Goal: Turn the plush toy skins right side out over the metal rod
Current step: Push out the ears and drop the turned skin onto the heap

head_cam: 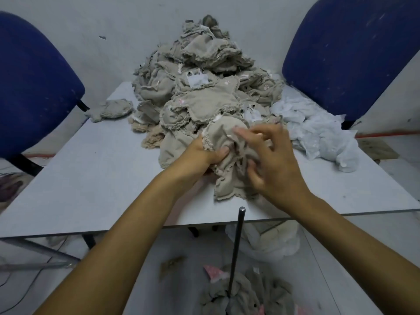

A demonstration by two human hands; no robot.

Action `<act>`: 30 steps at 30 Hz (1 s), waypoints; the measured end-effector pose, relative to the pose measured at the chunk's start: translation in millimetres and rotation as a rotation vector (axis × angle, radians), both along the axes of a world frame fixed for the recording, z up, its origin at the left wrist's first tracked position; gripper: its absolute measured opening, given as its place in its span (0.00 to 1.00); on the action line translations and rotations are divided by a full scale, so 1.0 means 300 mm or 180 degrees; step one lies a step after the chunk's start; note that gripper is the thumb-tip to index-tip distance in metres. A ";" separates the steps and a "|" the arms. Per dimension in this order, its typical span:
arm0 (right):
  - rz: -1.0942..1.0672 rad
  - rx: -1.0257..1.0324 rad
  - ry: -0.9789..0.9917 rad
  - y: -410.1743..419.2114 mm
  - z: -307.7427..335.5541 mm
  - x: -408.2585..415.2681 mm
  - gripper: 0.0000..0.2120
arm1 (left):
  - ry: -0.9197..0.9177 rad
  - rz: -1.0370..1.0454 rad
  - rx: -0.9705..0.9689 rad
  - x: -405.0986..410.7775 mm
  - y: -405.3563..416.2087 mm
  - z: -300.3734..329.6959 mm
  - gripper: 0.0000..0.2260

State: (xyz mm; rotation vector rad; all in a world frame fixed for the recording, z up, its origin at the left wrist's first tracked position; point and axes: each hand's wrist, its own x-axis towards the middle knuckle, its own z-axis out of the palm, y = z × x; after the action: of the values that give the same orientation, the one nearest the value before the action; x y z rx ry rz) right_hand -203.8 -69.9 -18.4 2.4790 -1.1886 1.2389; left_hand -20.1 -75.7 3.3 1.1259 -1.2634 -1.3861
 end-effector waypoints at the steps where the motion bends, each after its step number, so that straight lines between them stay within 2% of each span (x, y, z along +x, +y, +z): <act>1: 0.0029 0.0024 0.0198 0.001 -0.005 0.004 0.32 | 0.0028 -0.0127 -0.0050 0.006 0.004 0.000 0.13; 3: 0.0000 0.0374 0.0486 0.005 -0.021 0.013 0.31 | 0.0033 0.0029 -0.0169 0.008 0.007 0.002 0.10; 5: -0.0002 0.0676 0.0438 0.009 -0.035 0.017 0.27 | -0.0020 0.0442 -0.0198 0.006 -0.005 -0.004 0.10; 7: -0.0019 0.0651 0.0279 0.010 -0.036 0.019 0.22 | -0.0071 0.0722 -0.0242 0.001 -0.013 -0.008 0.13; 10: 0.0000 0.0533 0.0106 0.012 -0.034 0.023 0.16 | -0.0327 0.1044 -0.0416 -0.005 -0.029 -0.014 0.08; 14: -0.0114 0.1206 0.0425 0.014 -0.033 0.027 0.19 | -0.0706 0.1347 -0.0447 -0.004 -0.031 -0.018 0.06; 16: -0.0127 0.1383 0.0531 0.010 -0.032 0.031 0.17 | -0.1541 0.1190 -0.1006 -0.016 -0.006 -0.024 0.12; 18: -0.0017 0.1552 0.0090 0.002 -0.027 0.031 0.11 | -0.2554 0.1089 -0.2014 -0.030 0.021 -0.013 0.17; 20: -0.0022 0.1717 -0.0411 -0.009 -0.013 0.025 0.04 | -0.2954 0.0699 -0.2753 -0.028 0.033 0.012 0.14; 21: -0.0023 0.1856 -0.0627 -0.016 -0.004 0.022 0.02 | -0.3052 0.0338 -0.2821 -0.025 0.036 0.022 0.14; 23: 0.0076 0.2196 -0.1074 -0.027 0.010 0.021 0.09 | -0.3192 -0.0247 -0.2337 -0.014 0.037 0.039 0.18; 26: 0.0429 0.2928 -0.1808 -0.019 0.018 0.027 0.12 | -0.3418 -0.0539 -0.1672 0.005 0.024 0.045 0.22; 28: 0.0624 0.3331 -0.1873 -0.007 0.012 0.030 0.13 | -0.3557 -0.0653 -0.1649 0.008 0.017 0.043 0.18; 30: 0.0823 0.3335 -0.1611 0.003 0.016 0.022 0.15 | -0.3589 -0.0762 -0.1560 0.012 0.012 0.040 0.15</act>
State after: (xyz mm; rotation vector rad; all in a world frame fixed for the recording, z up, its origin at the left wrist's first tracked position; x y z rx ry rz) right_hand -197.1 -69.1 -13.6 3.1792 -2.1332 1.6783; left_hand -16.5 -72.1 15.5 1.4554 -2.4176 -0.4284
